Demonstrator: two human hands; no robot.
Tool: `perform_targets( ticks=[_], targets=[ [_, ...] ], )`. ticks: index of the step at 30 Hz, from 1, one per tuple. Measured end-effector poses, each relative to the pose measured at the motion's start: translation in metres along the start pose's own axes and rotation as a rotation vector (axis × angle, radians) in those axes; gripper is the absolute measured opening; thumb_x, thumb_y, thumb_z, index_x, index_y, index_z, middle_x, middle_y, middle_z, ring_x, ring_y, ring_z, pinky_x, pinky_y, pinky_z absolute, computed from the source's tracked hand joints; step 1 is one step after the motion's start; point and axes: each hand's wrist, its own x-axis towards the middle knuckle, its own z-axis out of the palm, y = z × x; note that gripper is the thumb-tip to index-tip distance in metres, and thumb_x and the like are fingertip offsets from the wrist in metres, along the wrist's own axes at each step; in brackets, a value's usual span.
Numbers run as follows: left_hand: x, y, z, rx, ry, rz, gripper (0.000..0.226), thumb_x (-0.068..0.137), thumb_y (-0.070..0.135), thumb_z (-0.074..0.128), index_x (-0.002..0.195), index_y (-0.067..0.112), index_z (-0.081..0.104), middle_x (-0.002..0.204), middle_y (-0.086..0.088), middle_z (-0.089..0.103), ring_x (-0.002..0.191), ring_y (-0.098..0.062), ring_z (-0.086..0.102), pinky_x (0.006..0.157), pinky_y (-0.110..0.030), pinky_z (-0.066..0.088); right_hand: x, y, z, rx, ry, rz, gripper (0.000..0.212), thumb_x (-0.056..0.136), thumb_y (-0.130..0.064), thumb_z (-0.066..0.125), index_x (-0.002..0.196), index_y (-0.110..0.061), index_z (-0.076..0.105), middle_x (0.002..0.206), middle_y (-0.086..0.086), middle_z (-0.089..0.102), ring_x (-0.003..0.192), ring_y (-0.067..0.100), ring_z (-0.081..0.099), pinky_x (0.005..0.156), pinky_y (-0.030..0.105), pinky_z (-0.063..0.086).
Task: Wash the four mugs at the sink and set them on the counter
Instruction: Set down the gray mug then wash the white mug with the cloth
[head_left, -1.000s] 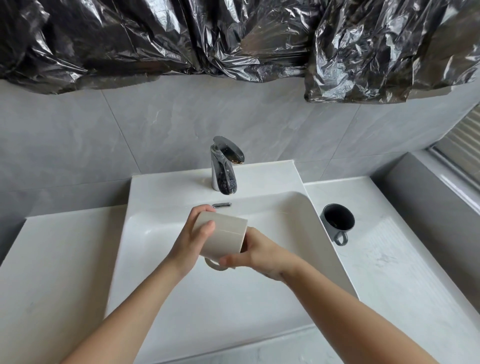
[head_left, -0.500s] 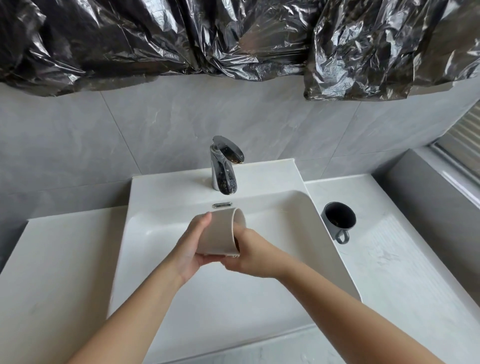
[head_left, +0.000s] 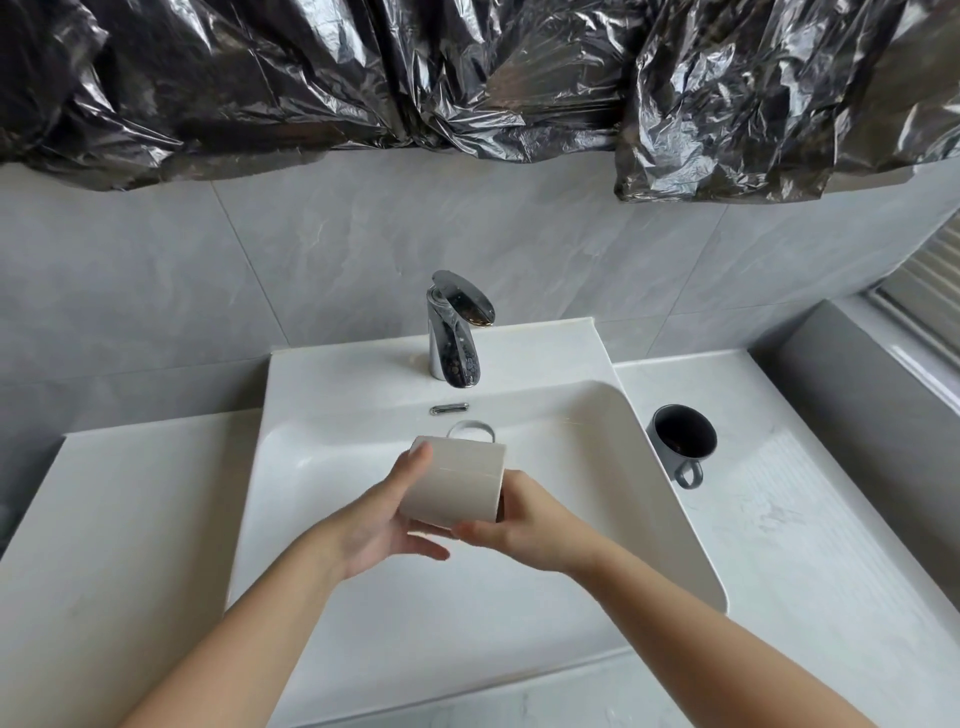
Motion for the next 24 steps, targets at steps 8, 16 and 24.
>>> perform_targets(
  ticks=[8,16,24],
  targets=[
    [0.003,-0.013,0.011,0.034,0.223,0.074,0.058,0.076,0.062,0.062,0.115,0.019,0.061,0.101,-0.019,0.065,0.076,-0.028,0.066,0.057,-0.036,0.051,-0.001,-0.007,0.002,0.252,-0.145,0.037,0.029,0.081,-0.001,0.067,0.103,-0.018,0.063,0.085,-0.002,0.065,0.077,0.015,0.058,0.063,0.023,0.044],
    [-0.003,-0.015,0.001,0.032,0.108,0.211,0.075,0.059,0.077,0.067,0.119,0.033,0.057,0.117,-0.008,0.062,0.096,-0.027,0.066,0.06,-0.044,0.057,0.005,-0.007,0.0,0.304,-0.008,0.13,0.033,0.078,-0.004,0.069,0.111,-0.003,0.063,0.085,0.0,0.066,0.077,0.01,0.062,0.067,0.022,0.047],
    [-0.004,-0.001,0.008,0.01,0.105,0.084,0.049,0.089,0.06,0.048,0.099,0.018,0.07,0.081,-0.008,0.067,0.065,-0.02,0.06,0.056,-0.029,0.045,0.006,-0.031,-0.012,0.229,-0.247,0.021,0.023,0.081,-0.003,0.061,0.102,-0.011,0.061,0.08,-0.004,0.06,0.071,0.007,0.054,0.063,0.018,0.043]
  ],
)
